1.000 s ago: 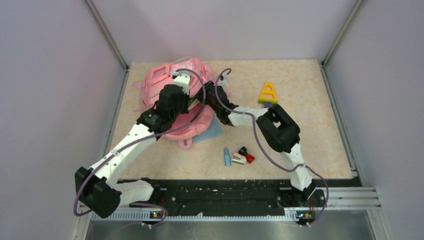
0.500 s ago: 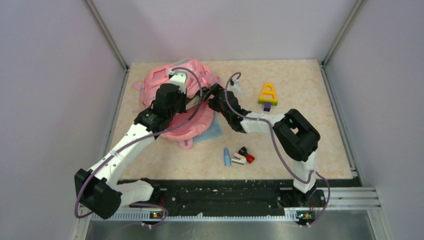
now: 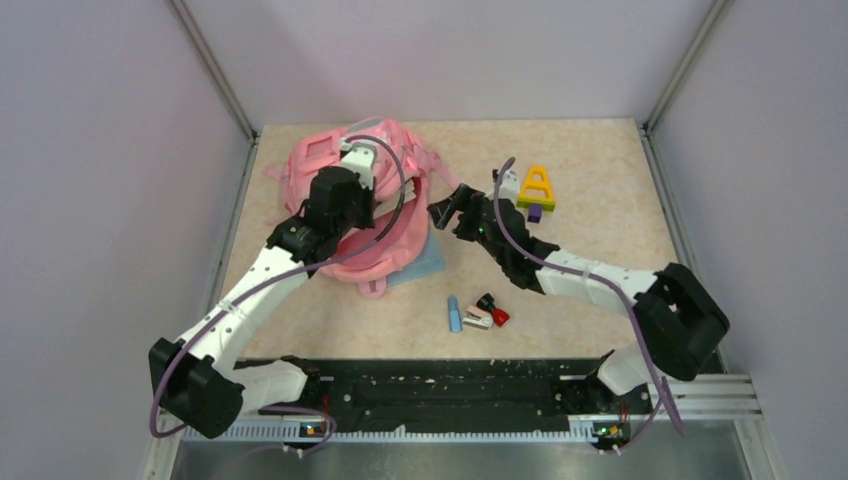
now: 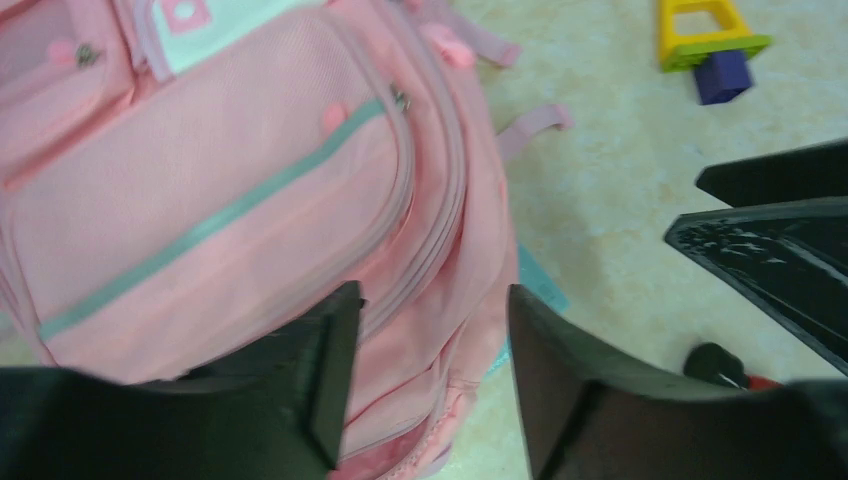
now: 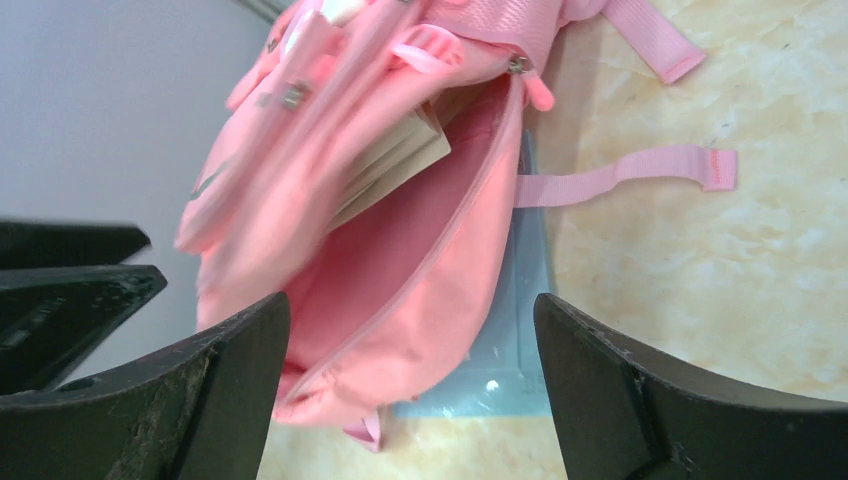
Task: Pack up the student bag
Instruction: Place the book in the student bag.
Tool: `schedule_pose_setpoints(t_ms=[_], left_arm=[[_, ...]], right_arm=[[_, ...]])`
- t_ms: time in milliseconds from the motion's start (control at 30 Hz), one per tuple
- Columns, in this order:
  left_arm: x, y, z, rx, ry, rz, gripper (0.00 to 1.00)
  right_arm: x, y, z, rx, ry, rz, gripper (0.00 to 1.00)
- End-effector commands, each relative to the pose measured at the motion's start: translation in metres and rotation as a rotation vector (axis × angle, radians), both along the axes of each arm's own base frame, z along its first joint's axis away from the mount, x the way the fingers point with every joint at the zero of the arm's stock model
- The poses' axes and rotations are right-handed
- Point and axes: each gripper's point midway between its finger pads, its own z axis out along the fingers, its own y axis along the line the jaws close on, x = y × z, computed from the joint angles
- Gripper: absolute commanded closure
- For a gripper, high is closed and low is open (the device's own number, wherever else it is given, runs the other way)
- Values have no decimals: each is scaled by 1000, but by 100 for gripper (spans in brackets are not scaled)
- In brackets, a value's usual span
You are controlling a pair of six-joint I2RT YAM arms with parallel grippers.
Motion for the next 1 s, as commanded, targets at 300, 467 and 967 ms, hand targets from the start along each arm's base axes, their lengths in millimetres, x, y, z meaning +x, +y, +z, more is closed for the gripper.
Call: schedule_pose_setpoints(t_ms=[300, 467, 967], left_arm=[[-70, 31, -9, -415, 11, 196, 11], [-86, 75, -73, -458, 51, 400, 11], [-97, 134, -117, -371, -5, 675, 9]], right_arm=[[-78, -14, -2, -173, -93, 391, 13], [-97, -14, -1, -138, -137, 462, 13], [-62, 45, -45, -76, -17, 416, 14]])
